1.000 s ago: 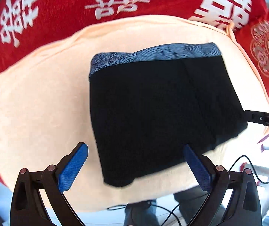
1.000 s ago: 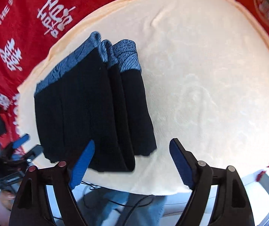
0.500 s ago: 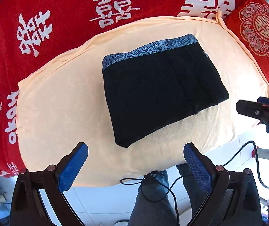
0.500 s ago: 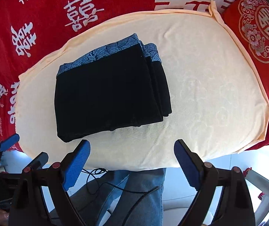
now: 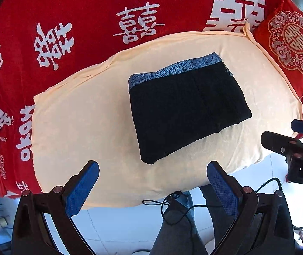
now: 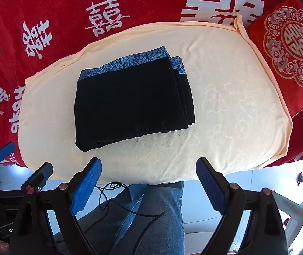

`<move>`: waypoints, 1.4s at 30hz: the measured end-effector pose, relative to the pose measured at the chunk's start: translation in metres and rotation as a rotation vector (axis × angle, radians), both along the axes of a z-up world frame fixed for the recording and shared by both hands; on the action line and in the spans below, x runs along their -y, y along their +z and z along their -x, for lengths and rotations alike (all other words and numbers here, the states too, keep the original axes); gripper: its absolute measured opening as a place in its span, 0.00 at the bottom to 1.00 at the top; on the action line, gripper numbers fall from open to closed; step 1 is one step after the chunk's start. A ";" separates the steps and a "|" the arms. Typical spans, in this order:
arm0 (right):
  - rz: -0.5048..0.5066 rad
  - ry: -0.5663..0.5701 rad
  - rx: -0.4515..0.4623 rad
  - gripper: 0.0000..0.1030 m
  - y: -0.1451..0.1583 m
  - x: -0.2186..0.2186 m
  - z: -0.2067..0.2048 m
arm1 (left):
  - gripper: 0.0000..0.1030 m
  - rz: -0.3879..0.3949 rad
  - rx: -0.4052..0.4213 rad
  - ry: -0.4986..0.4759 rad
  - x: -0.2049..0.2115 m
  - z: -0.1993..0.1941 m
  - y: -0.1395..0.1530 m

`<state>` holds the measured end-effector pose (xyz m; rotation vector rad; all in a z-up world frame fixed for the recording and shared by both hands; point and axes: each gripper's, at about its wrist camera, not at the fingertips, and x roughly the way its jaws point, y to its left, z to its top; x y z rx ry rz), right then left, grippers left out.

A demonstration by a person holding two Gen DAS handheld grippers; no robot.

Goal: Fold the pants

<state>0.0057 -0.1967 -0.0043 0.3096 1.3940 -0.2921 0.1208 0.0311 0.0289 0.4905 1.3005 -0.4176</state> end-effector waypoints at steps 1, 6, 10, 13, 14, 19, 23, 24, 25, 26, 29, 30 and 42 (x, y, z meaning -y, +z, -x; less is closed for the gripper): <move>0.001 0.003 0.001 0.90 0.002 -0.002 0.000 | 0.99 0.001 0.003 0.002 0.000 -0.001 0.001; 0.008 0.018 0.006 0.90 0.008 -0.007 -0.004 | 0.99 0.008 0.009 0.012 -0.001 -0.003 0.005; 0.013 0.020 0.008 0.90 0.011 -0.007 -0.006 | 0.99 0.009 0.008 0.001 0.000 -0.003 0.005; 0.018 0.018 0.005 0.90 0.011 -0.007 -0.006 | 0.99 0.009 0.005 -0.001 0.001 -0.003 0.005; 0.018 0.016 0.004 0.90 0.011 -0.007 -0.006 | 0.99 0.012 0.004 -0.002 0.000 -0.004 0.005; 0.024 0.005 0.000 0.90 0.012 -0.006 -0.003 | 0.99 0.018 -0.004 0.001 0.000 -0.005 0.004; 0.028 0.009 0.001 0.90 0.013 -0.006 -0.003 | 0.99 0.019 -0.001 0.003 0.000 -0.004 0.004; 0.028 0.011 0.003 0.90 0.013 -0.007 -0.003 | 0.99 0.019 0.001 0.004 0.001 -0.004 0.005; 0.029 0.013 0.006 0.90 0.015 -0.007 -0.003 | 0.99 0.019 0.004 0.004 0.001 -0.003 0.006; 0.031 0.016 0.011 0.90 0.016 -0.008 -0.002 | 0.99 0.020 0.009 0.005 0.001 -0.003 0.007; 0.033 0.021 0.018 0.90 0.017 -0.009 -0.002 | 0.99 0.018 0.016 0.011 0.000 -0.001 0.008; 0.034 0.022 0.019 0.90 0.017 -0.009 -0.002 | 0.99 0.017 0.016 0.013 0.000 0.000 0.008; 0.053 0.051 0.009 0.90 0.017 -0.012 -0.002 | 0.99 0.008 0.005 0.039 -0.005 0.002 0.004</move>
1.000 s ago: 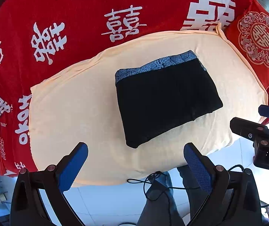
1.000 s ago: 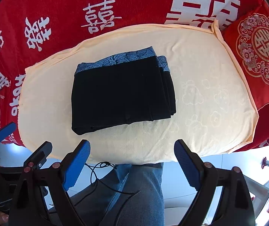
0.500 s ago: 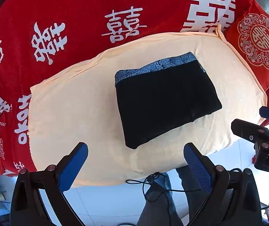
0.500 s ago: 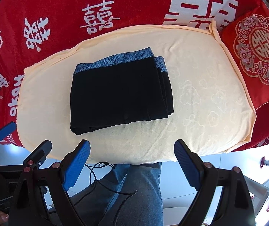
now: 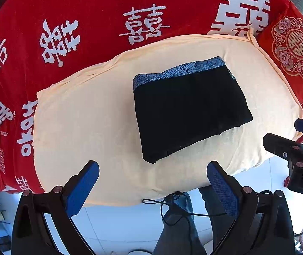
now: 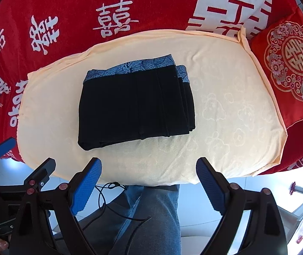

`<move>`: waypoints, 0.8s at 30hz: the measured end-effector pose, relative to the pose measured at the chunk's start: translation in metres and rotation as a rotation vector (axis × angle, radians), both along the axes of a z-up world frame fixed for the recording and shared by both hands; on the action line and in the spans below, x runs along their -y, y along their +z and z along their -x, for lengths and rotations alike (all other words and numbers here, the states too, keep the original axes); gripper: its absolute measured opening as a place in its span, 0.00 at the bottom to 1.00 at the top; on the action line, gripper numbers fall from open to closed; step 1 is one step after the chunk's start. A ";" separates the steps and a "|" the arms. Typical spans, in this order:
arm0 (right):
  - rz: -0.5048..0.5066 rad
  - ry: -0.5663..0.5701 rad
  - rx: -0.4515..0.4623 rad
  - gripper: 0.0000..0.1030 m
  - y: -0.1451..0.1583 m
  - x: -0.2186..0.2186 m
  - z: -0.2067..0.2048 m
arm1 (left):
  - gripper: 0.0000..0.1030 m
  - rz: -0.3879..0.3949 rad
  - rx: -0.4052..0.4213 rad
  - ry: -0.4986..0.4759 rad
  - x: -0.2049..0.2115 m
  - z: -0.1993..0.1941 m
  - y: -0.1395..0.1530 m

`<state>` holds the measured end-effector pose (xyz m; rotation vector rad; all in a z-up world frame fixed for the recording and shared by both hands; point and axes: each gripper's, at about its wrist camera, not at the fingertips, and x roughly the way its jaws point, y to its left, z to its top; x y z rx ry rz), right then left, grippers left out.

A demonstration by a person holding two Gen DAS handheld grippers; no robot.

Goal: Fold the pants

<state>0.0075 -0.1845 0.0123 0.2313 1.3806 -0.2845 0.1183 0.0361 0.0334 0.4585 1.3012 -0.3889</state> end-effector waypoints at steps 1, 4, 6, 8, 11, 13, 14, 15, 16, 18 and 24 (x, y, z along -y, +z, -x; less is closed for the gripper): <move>0.002 0.002 0.001 0.90 0.000 -0.001 0.000 | 0.99 -0.002 0.001 -0.002 0.001 0.000 0.000; 0.003 0.005 0.003 0.90 0.000 -0.002 0.000 | 0.99 -0.006 0.004 -0.011 0.002 0.001 0.000; 0.005 0.004 0.003 0.90 0.000 -0.002 0.000 | 0.99 -0.006 0.005 -0.016 0.003 0.002 0.000; 0.010 0.006 0.002 0.90 0.001 -0.002 0.001 | 0.99 -0.006 0.006 -0.019 0.003 0.002 0.001; 0.016 0.006 0.003 0.90 0.002 -0.002 0.001 | 0.99 -0.007 0.007 -0.017 0.003 0.002 0.001; 0.020 0.006 0.004 0.90 0.002 -0.001 0.002 | 0.99 -0.007 0.008 -0.016 0.003 0.002 0.001; 0.022 0.007 0.004 0.90 0.002 -0.001 0.002 | 0.99 -0.006 0.008 -0.017 0.003 0.002 0.001; 0.023 0.007 0.004 0.90 0.002 -0.001 0.002 | 0.99 -0.005 0.009 -0.016 0.003 0.002 0.001; 0.027 0.009 0.003 0.90 0.002 -0.001 0.002 | 0.99 -0.004 0.010 -0.015 0.003 0.002 0.002; 0.032 0.009 0.003 0.90 0.002 0.000 0.001 | 0.99 -0.001 0.016 -0.015 0.003 0.002 0.003; 0.042 0.009 0.007 0.90 0.003 -0.003 0.000 | 0.99 0.006 0.032 -0.010 -0.001 -0.002 0.004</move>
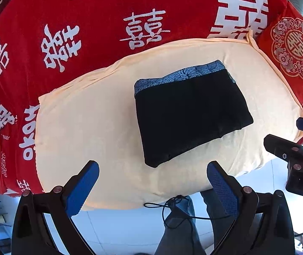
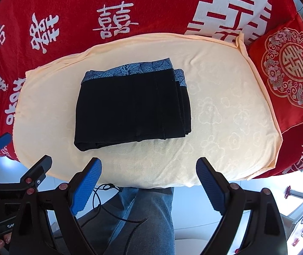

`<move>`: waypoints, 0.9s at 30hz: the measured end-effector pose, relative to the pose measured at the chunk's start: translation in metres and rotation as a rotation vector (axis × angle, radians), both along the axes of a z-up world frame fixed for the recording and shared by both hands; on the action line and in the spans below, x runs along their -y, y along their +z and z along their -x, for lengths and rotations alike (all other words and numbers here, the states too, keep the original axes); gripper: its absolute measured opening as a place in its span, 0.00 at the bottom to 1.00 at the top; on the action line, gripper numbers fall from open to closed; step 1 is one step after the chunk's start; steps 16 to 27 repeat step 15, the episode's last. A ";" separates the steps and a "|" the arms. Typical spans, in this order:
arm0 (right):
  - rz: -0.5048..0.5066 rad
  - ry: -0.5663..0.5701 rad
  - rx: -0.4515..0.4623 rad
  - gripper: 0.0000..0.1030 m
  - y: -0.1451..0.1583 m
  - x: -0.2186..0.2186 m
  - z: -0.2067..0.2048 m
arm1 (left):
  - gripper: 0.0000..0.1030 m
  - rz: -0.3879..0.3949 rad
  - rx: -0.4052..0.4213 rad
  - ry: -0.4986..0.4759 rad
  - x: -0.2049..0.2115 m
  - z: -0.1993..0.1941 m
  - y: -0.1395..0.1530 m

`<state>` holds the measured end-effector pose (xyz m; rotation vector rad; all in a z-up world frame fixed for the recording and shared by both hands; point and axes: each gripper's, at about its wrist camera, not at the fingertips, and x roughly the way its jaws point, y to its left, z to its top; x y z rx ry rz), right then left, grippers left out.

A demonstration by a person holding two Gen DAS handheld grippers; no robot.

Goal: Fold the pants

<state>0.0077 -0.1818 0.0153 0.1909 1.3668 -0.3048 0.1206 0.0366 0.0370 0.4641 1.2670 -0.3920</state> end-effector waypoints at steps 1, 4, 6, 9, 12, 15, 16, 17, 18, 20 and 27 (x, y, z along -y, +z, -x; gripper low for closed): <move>0.000 0.000 0.001 0.90 0.000 -0.001 0.000 | 0.99 0.001 -0.001 0.001 0.000 0.000 0.000; 0.000 0.002 -0.002 0.90 -0.001 -0.002 -0.001 | 0.99 0.003 -0.006 0.002 -0.001 0.001 -0.002; 0.001 0.005 -0.006 0.90 -0.003 -0.004 -0.002 | 0.99 0.006 -0.007 0.004 -0.002 0.001 -0.002; 0.001 0.008 -0.010 0.90 -0.003 -0.006 -0.003 | 0.99 0.013 -0.005 0.003 -0.003 0.001 -0.003; 0.004 0.012 -0.011 0.90 -0.003 -0.007 -0.004 | 0.99 0.025 0.000 -0.001 -0.004 0.001 -0.002; 0.006 0.010 -0.012 0.90 -0.003 -0.007 -0.006 | 0.99 0.038 -0.004 -0.004 -0.003 0.000 -0.001; 0.006 0.010 -0.012 0.90 -0.003 -0.007 -0.006 | 0.99 0.038 -0.004 -0.004 -0.003 0.000 -0.001; 0.006 0.010 -0.012 0.90 -0.003 -0.007 -0.006 | 0.99 0.038 -0.004 -0.004 -0.003 0.000 -0.001; 0.006 0.010 -0.012 0.90 -0.003 -0.007 -0.006 | 0.99 0.038 -0.004 -0.004 -0.003 0.000 -0.001; 0.006 0.010 -0.012 0.90 -0.003 -0.007 -0.006 | 0.99 0.038 -0.004 -0.004 -0.003 0.000 -0.001; 0.006 0.010 -0.012 0.90 -0.003 -0.007 -0.006 | 0.99 0.038 -0.004 -0.004 -0.003 0.000 -0.001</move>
